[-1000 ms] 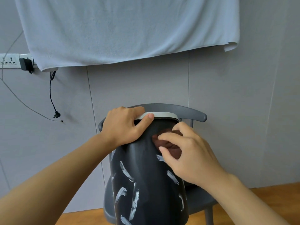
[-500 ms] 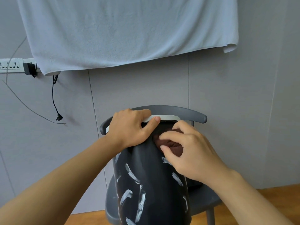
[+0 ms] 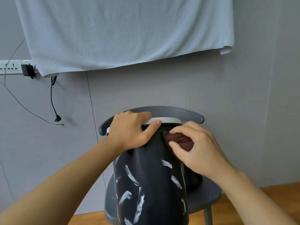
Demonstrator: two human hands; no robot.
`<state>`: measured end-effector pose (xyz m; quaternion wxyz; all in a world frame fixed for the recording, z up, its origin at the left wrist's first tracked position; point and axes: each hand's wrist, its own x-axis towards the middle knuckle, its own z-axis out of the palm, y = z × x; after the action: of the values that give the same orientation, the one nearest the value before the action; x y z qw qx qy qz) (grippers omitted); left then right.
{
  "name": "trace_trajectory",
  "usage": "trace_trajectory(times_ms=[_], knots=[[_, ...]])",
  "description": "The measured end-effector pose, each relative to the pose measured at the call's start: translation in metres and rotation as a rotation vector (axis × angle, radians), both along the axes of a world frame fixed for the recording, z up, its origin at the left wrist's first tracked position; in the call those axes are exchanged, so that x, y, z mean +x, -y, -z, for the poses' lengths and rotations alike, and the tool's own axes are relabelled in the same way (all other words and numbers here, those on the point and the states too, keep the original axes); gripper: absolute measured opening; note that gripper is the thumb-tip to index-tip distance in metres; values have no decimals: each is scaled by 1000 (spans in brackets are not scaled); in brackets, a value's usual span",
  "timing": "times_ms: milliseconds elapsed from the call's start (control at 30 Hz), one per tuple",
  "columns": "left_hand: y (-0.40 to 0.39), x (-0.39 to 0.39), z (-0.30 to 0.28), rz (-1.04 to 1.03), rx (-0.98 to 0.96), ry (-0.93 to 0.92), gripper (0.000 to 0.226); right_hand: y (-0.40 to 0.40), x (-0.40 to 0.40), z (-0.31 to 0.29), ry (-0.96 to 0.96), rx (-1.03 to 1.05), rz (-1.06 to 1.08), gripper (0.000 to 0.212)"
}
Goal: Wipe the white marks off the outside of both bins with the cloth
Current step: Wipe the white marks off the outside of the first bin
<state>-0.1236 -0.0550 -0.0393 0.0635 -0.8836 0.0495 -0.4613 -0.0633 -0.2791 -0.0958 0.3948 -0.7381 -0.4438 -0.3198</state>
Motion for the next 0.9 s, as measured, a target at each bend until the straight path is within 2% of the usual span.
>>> trace_trajectory(times_ms=[67, 167, 200, 367, 400, 533, 567, 667, 733, 800, 900], knots=[[-1, -1, 1, -5, -10, 11, 54, -1, -3, 3, 6, -34, -23, 24], [-8, -5, 0, 3, -49, 7, 53, 4, -7, 7, -35, -403, -93, 23], [-10, -6, 0, 8, -55, 11, 52, 5, -7, 9, -14, -441, -89, 25], [-8, -4, 1, 0, -49, 11, 53, -6, -8, 9, 6, -52, 50, 24], [-9, -3, 0, 0, -51, 1, 53, -5, -8, 11, -9, -61, 34, 23], [-13, -4, -1, -15, -92, -15, 54, 9, -8, 18, -99, -411, -103, 22], [-13, -4, -1, -12, -96, -13, 53, 9, -8, 19, -89, -394, -107, 23], [-10, -3, -2, 6, -80, -14, 53, -1, -9, 17, -21, -126, -53, 22], [-8, -3, -2, 15, -62, -15, 53, -8, -12, 18, 60, -62, 0, 26], [-8, -3, -2, 15, -62, -14, 53, -5, -15, 21, 91, -165, -40, 25], [-9, -2, -1, 14, -59, -10, 53, 7, -18, 27, 8, -409, -127, 24]])
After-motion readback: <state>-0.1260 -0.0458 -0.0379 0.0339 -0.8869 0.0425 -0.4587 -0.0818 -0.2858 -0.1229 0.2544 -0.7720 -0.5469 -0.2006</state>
